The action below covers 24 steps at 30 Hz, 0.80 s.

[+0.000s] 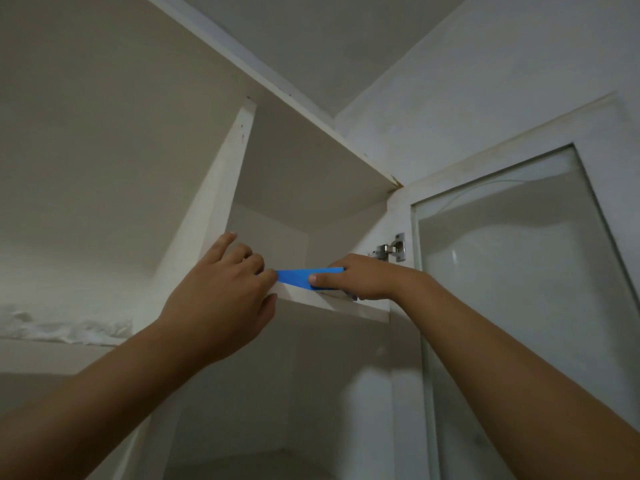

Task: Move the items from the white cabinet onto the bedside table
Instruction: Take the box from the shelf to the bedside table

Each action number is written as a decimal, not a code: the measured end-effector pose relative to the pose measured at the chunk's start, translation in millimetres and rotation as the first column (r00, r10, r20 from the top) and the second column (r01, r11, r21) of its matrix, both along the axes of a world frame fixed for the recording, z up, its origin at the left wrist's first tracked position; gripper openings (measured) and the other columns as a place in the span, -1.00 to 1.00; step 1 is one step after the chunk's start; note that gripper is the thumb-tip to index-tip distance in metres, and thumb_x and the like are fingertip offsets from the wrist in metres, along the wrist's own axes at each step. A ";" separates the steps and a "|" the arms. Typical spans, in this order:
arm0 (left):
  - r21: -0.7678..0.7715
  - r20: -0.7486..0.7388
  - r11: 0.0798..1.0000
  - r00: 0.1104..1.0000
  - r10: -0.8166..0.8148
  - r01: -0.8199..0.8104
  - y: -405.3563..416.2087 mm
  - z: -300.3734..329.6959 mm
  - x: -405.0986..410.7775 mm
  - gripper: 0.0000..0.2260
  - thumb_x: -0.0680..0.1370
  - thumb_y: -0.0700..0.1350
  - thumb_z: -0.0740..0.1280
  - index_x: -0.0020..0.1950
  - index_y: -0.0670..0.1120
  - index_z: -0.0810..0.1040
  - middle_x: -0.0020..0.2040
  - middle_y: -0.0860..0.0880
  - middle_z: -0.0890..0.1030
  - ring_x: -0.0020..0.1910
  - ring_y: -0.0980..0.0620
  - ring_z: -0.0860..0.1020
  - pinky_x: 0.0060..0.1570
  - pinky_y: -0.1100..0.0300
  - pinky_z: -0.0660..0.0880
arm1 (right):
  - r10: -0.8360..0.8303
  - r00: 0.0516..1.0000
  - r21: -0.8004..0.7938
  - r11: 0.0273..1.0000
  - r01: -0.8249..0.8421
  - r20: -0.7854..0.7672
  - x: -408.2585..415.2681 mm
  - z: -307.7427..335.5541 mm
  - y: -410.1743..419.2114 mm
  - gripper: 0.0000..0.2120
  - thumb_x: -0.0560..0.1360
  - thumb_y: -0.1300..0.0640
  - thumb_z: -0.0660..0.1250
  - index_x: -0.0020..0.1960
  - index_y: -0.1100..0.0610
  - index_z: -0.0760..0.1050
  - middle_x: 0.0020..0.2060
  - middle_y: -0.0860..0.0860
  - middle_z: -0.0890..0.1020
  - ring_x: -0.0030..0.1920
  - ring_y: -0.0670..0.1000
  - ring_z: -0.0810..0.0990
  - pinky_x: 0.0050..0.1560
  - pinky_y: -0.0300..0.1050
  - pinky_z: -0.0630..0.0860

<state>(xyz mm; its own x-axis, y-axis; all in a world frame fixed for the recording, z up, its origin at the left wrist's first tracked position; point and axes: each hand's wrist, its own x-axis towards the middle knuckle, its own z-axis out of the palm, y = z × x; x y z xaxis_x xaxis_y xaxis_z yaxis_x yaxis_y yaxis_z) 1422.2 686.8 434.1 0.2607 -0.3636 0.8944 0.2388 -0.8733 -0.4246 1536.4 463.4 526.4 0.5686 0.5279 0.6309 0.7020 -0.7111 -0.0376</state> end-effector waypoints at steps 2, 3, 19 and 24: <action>-0.004 -0.005 1.000 1.000 -0.002 0.002 0.1 0.2 -0.7 -0.67 0.60 0.11 0.17 0.16 0.00 0.63 0.00 -0.01 0.65 0.08 -0.09 0.53 0.50 -0.13 0.22 | -0.006 1.000 0.021 1.000 0.005 0.016 0.9 -1.4 0.8 -0.21 0.40 -0.54 0.27 0.03 0.22 0.61 -0.40 -0.02 0.49 -0.37 -0.01 0.47 -0.18 -0.02 0.36; -0.004 -0.002 1.000 1.000 -0.006 0.006 0.0 0.4 -0.9 -0.68 0.60 0.11 0.18 0.15 0.00 0.63 0.00 -0.01 0.65 0.07 -0.09 0.53 0.50 -0.13 0.22 | -0.005 1.000 0.036 0.999 0.004 0.025 1.3 -2.7 0.5 -0.21 0.40 -0.53 0.28 0.04 0.22 0.61 -0.40 -0.03 0.48 -0.37 -0.01 0.46 -0.18 -0.02 0.35; -0.106 -0.038 0.983 0.987 -0.156 0.151 1.1 -18.7 -5.4 -0.61 0.59 0.16 0.22 0.28 -0.03 0.59 0.18 -0.01 0.65 0.21 -0.04 0.56 0.55 -0.13 0.20 | -0.038 0.994 0.054 0.998 0.033 0.099 -40.2 -51.8 -25.7 -0.27 0.53 -0.47 0.20 0.57 -0.12 0.30 0.22 -0.01 0.58 0.15 -0.02 0.59 0.23 0.04 0.53; -0.137 -0.059 0.966 0.972 -0.227 0.217 4.9 -33.3 -8.6 -0.63 0.57 0.16 0.27 0.29 0.01 0.57 0.34 -0.07 0.58 0.37 -0.08 0.49 0.54 -0.16 0.22 | -0.102 0.983 0.127 0.988 0.083 0.152 -54.2 -79.8 -40.0 -0.32 0.56 -0.41 0.23 0.59 -0.21 0.19 0.27 -0.06 0.43 0.19 -0.06 0.49 0.12 -0.13 0.45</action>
